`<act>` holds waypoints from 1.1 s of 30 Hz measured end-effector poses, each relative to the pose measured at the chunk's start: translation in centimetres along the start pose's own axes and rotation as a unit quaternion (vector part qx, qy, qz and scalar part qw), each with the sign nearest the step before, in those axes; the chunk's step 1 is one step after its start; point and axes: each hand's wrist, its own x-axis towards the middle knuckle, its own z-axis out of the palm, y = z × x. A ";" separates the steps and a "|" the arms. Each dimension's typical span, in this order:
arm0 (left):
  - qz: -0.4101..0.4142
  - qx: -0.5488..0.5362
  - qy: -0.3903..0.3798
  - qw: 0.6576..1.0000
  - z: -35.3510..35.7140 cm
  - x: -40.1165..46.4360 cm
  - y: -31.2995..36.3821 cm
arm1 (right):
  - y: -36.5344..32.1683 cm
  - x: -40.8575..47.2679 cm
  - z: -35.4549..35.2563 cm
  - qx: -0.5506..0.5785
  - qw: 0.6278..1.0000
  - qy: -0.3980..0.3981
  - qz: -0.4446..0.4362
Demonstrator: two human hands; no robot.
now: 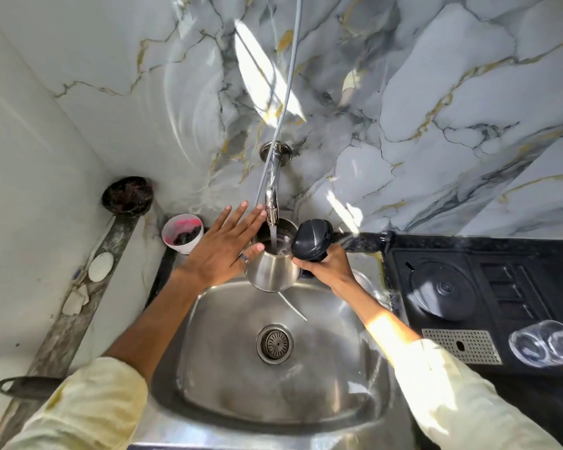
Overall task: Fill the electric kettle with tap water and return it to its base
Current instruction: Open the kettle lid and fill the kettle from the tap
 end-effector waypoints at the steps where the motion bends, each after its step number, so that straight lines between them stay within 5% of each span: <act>1: 0.010 0.010 0.003 1.000 0.0 0.2 -0.4 | 0.1 0.0 0.1 -0.006 1.000 0.004 -0.004; 13: 0.079 0.090 0.030 0.992 -0.5 0.7 -2.5 | 2.4 -1.4 1.2 -0.059 0.997 0.041 0.002; 30: 0.069 0.094 0.117 0.986 0.8 0.6 -1.2 | 2.6 -1.5 1.4 -0.021 0.999 0.045 0.022; 33: 0.010 0.017 0.143 0.990 0.4 1.0 -0.6 | 2.2 -1.4 1.3 -0.020 0.998 0.042 0.028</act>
